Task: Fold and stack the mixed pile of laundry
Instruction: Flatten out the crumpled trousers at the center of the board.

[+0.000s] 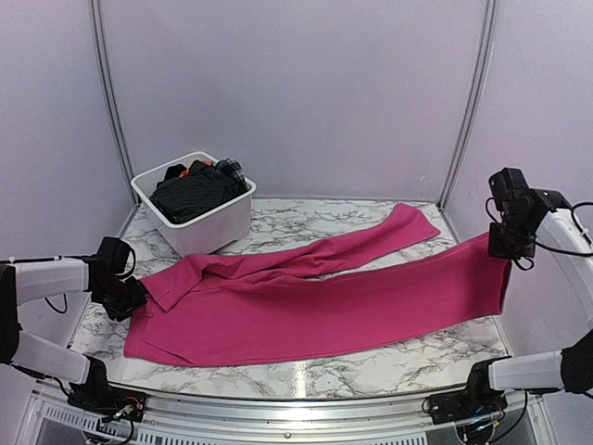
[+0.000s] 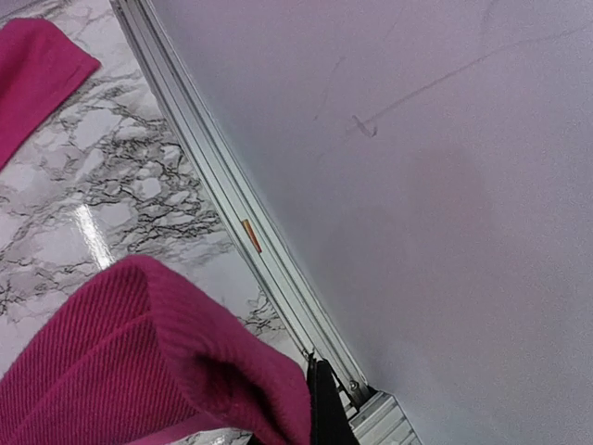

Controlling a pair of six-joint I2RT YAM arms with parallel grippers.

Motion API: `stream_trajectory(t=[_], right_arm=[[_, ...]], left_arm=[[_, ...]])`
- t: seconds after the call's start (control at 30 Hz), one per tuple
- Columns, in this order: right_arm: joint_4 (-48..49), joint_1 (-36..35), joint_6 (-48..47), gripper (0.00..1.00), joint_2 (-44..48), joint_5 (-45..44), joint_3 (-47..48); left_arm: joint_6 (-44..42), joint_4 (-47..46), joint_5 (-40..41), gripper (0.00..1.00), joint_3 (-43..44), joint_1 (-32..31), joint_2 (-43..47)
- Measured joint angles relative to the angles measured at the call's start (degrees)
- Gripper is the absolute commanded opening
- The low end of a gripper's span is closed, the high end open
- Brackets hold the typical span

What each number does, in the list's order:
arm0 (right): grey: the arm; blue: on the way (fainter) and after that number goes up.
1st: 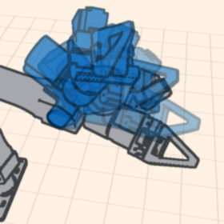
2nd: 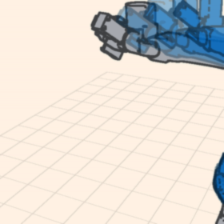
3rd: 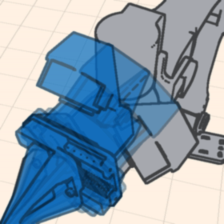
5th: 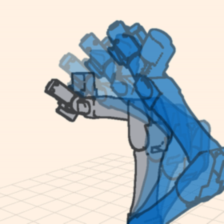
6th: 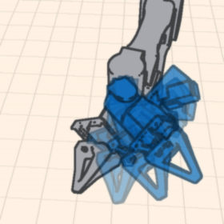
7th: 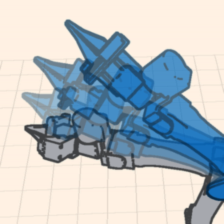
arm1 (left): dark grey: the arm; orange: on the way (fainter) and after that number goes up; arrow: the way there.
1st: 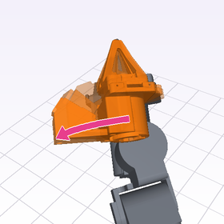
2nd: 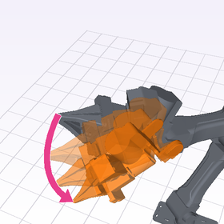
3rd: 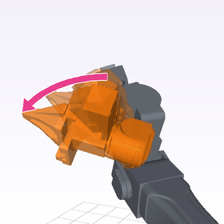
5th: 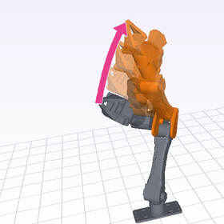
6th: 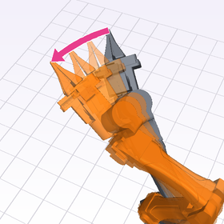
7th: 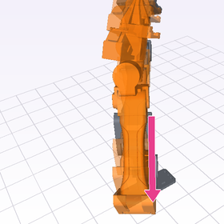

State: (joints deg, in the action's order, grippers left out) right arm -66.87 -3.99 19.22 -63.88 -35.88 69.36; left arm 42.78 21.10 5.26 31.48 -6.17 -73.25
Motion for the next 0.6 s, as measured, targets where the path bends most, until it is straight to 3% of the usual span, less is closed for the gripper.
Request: stream_trajectory(t=[0.17, 0.27, 0.3, 0.33, 0.6], right_arm=[[5.5, 7.2, -3.3, 0.00, -4.8, 3.9, -3.7], [8.5, 8.6, -3.6, 0.04, -9.4, 6.6, -5.6], [9.2, 9.4, -3.6, 0.14, -10.3, 7.2, -6.1], [10.3, 10.7, -3.7, 0.33, -11.8, 8.3, -7.0], [13.4, 14.3, -3.8, 0.92, -15.1, 13.2, -6.5]], left_arm=[[0.3, 4.7, 1.5, 0.41, -0.1, 3.9, 0.9], [0.5, 7.8, 1.8, 0.45, 0.1, 7.1, 2.1], [0.5, 8.7, 2.1, 0.49, 0.5, 7.9, 2.6], [0.3, 9.5, 2.3, 0.52, 1.1, 8.4, 3.0], [-4.1, 12.0, -0.5, 0.71, 8.3, 7.2, 5.0]])
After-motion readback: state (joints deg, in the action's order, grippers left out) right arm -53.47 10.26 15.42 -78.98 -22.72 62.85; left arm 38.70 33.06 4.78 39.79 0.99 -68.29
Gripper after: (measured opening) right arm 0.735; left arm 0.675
